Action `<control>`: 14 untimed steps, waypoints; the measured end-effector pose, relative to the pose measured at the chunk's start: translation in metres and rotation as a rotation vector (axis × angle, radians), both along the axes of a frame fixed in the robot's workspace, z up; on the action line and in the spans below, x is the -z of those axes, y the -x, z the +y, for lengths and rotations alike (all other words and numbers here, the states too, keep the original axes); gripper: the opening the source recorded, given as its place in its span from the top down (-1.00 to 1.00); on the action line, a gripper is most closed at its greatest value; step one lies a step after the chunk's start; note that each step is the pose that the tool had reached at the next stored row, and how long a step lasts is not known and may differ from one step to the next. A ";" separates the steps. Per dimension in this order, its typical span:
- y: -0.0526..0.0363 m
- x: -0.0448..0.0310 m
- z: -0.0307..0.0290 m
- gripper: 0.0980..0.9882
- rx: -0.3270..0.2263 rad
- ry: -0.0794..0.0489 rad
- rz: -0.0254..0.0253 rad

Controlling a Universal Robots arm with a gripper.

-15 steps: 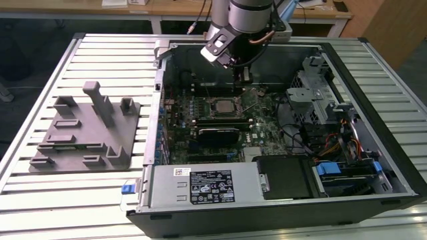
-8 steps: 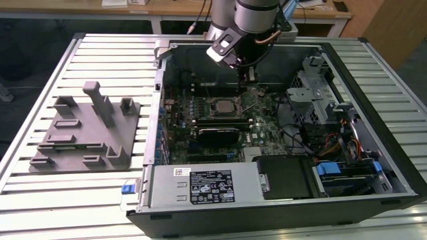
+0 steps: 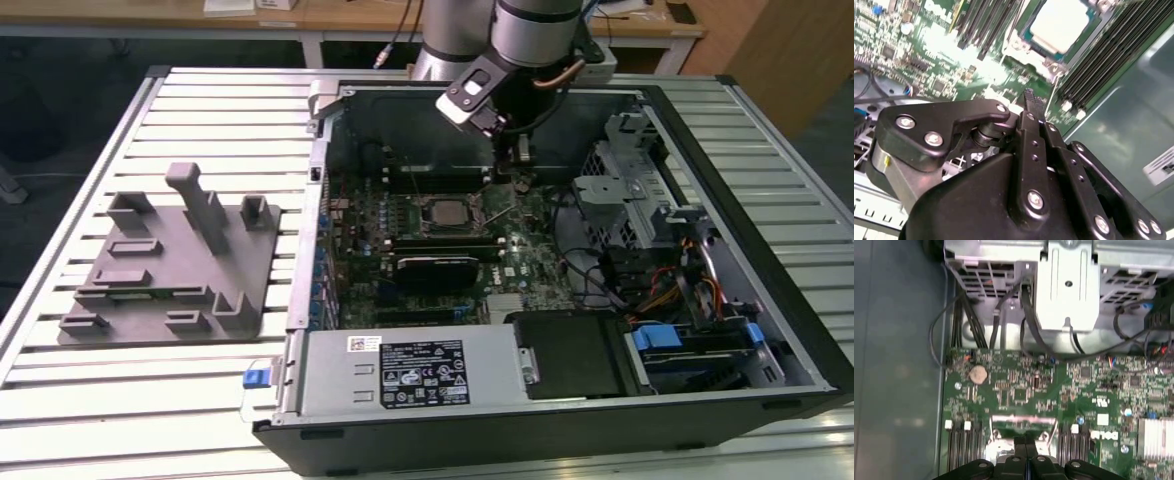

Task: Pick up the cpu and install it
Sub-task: 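Close the cpu cover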

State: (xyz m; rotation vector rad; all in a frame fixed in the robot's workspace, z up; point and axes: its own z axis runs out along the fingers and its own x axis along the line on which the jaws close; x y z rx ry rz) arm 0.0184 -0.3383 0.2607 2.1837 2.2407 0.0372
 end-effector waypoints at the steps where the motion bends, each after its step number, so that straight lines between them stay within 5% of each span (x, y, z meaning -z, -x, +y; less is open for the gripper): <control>1: -0.0027 0.0000 0.0000 0.98 0.000 0.000 0.0000; 14: -0.0371 -0.0001 0.0000 0.98 0.000 0.000 0.0002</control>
